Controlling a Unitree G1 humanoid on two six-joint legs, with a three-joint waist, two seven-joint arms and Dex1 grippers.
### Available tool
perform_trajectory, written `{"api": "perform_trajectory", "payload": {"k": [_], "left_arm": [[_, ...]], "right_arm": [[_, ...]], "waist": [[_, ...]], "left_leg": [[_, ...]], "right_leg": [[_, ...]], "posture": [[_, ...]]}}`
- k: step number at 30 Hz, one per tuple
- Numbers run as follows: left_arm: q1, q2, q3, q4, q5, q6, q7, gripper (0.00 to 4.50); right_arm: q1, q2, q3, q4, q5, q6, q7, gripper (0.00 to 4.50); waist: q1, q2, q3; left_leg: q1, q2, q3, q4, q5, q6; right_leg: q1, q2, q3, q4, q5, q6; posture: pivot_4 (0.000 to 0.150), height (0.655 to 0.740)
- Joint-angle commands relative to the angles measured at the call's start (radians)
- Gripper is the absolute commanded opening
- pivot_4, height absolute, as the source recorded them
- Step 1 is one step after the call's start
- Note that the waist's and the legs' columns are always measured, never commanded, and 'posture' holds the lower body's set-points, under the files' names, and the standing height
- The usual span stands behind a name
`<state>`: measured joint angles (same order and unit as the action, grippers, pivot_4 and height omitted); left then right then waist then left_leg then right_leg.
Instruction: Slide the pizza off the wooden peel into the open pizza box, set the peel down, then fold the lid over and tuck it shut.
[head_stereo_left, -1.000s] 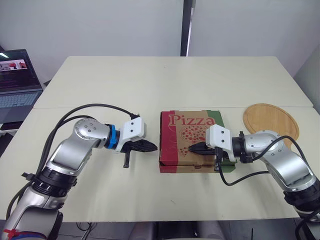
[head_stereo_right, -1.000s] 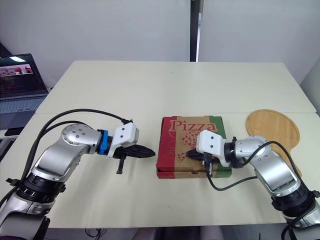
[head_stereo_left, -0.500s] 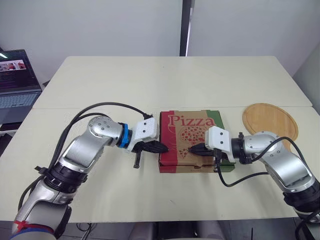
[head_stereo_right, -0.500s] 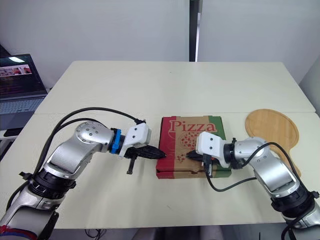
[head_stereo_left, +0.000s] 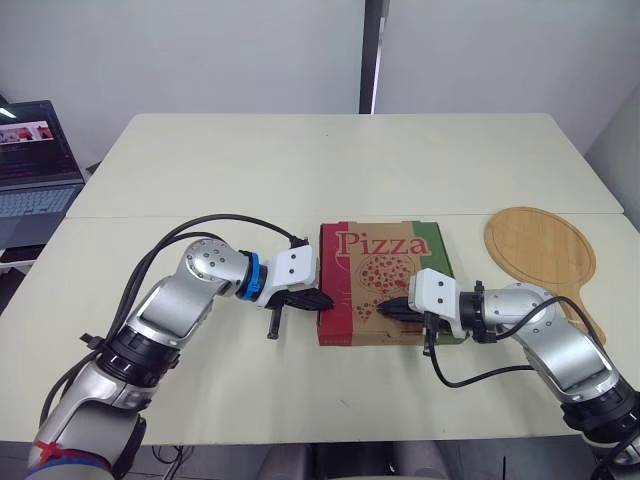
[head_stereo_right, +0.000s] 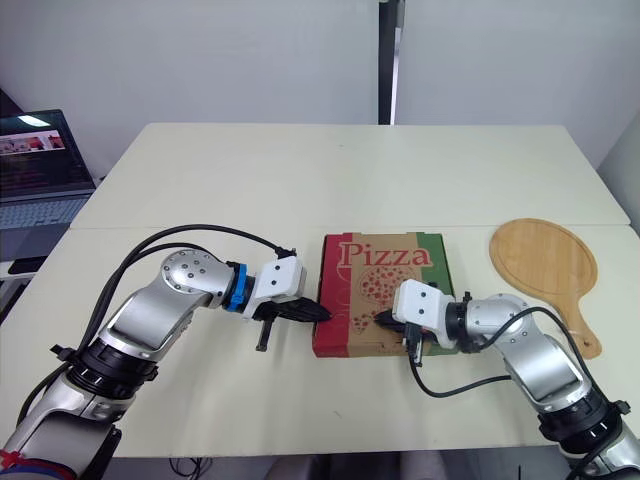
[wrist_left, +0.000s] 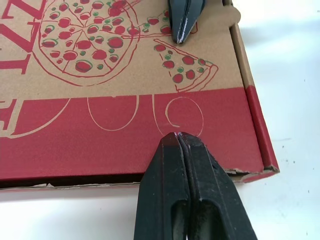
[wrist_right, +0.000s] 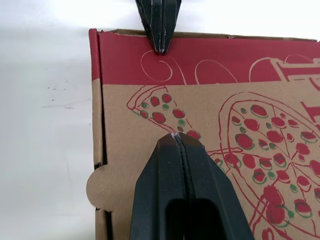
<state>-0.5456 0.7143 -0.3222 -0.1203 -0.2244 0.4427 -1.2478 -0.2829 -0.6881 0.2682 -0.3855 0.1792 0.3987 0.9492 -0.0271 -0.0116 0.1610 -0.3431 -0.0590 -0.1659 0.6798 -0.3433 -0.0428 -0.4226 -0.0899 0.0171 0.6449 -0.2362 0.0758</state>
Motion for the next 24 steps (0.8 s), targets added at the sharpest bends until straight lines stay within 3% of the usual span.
{"api": "perform_trajectory", "payload": {"k": [1,4,10,14,19,24], "left_arm": [[0.042,-0.002,0.135,-0.060,-0.086,0.073,0.065,0.00],[0.115,-0.016,0.281,-0.105,-0.153,0.131,0.172,0.00],[0.279,-0.089,0.550,-0.110,-0.152,0.104,0.451,0.00],[0.472,-0.144,0.694,-0.115,-0.113,-0.015,0.558,0.00],[0.664,-0.226,0.756,-0.103,0.005,-0.178,0.730,0.00],[0.794,-0.257,0.746,-0.098,0.038,-0.268,0.761,0.00]], "right_arm": [[0.009,0.005,-0.102,-0.046,0.053,0.001,-0.029,0.03],[0.028,0.007,-0.187,-0.072,0.087,0.005,-0.063,0.03],[0.108,0.009,-0.379,-0.048,0.077,-0.069,-0.173,0.03],[0.226,0.005,-0.498,0.007,0.063,-0.158,-0.204,0.03],[0.369,0.053,-0.584,0.082,0.059,-0.258,-0.243,0.03],[0.482,0.123,-0.626,0.142,0.048,-0.345,-0.302,0.03]], "waist": [[0.000,0.000,0.000],[0.000,0.000,0.000],[0.005,0.000,0.000],[0.009,0.000,0.000],[0.024,0.000,0.000],[0.031,0.000,0.000]], "left_leg": [[-0.001,0.000,0.000,0.000,0.000,0.000],[-0.001,0.000,0.000,0.000,0.000,0.000],[-0.001,0.000,0.000,0.000,0.000,0.000],[-0.001,0.000,0.001,-0.001,0.000,0.000],[0.001,0.000,0.003,-0.001,0.000,0.000],[0.005,0.000,0.004,-0.003,0.000,0.000]], "right_leg": [[-0.001,0.000,0.000,0.000,0.000,0.000],[-0.002,0.000,0.000,0.000,0.000,0.000],[-0.002,0.000,0.000,0.000,0.000,0.000],[-0.002,-0.001,0.001,-0.001,0.000,0.000],[0.000,-0.001,0.003,-0.001,0.000,0.000],[0.003,-0.001,0.004,-0.001,0.000,0.000]], "posture": [[0.150,0.7400],[0.150,0.7400],[0.150,0.7400],[0.150,0.7400],[0.150,0.7400],[0.150,0.7400]]}}
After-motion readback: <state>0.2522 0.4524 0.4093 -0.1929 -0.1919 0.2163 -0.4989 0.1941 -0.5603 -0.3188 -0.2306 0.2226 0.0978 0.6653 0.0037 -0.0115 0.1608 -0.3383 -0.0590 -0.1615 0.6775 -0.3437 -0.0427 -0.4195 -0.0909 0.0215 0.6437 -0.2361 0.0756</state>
